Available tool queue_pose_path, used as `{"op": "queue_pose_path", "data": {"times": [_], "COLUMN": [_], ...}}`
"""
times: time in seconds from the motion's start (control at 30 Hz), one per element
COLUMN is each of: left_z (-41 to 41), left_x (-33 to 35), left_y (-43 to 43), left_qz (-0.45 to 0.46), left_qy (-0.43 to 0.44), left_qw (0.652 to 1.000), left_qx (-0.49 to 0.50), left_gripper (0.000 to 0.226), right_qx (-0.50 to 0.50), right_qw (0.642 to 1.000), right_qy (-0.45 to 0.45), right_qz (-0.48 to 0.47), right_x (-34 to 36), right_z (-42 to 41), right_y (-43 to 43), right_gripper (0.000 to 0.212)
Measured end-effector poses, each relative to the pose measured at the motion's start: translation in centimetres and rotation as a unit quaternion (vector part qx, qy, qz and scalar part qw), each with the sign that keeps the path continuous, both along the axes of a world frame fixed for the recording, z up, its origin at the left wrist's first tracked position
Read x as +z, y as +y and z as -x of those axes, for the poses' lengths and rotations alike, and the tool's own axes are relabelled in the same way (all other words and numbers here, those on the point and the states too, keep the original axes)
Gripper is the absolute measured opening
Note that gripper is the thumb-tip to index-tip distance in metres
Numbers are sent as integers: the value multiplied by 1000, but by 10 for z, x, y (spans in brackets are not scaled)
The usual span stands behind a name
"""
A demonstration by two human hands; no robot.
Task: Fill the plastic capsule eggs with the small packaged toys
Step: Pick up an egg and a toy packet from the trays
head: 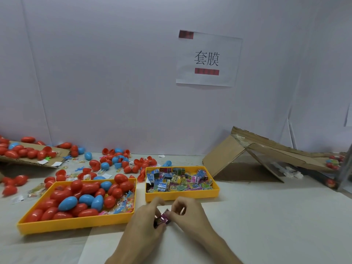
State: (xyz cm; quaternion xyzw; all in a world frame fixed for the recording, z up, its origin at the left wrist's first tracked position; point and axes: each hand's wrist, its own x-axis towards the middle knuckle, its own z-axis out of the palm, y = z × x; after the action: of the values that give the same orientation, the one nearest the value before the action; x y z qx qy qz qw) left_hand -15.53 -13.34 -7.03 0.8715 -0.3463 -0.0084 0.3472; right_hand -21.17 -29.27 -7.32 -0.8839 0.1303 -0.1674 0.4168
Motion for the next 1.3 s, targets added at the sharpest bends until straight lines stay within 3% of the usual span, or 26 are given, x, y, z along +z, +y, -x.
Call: {"op": "queue_pose_path", "data": {"times": [0.37,0.6,0.73,0.83,1.0,1.13,1.3], "left_z": [1,2,2,4,5,7,8], "left_x": [2,2,2,3,11,20,21], "left_y": [0,0,3,3,1,0,2], "left_qz": [-3,2,5,35,150,244,249], "left_qy": [9,11,15,34,92,191,262], "left_qw": [1000,1000,1000,999,984,951,931], "left_qx": [-4,-7,-4,-3,13,-7,-46], "left_gripper": [40,42,44,38,8,14,14], "right_qx": [-18,-54,-97,-52,15,75,142], "right_qw": [1000,998,990,977,956,951,952], "right_qy": [19,-13,-65,-85,-104,-106,-93], "right_qz": [6,6,-84,-187,-273,-279,-255], "right_x": [1,-2,3,10,15,19,21], "right_z": [-2,-4,-1,3,5,7,10], "right_y": [-1,-6,-21,-32,-30,-26,-21], "right_gripper": [13,20,20,12,18,23,10]}}
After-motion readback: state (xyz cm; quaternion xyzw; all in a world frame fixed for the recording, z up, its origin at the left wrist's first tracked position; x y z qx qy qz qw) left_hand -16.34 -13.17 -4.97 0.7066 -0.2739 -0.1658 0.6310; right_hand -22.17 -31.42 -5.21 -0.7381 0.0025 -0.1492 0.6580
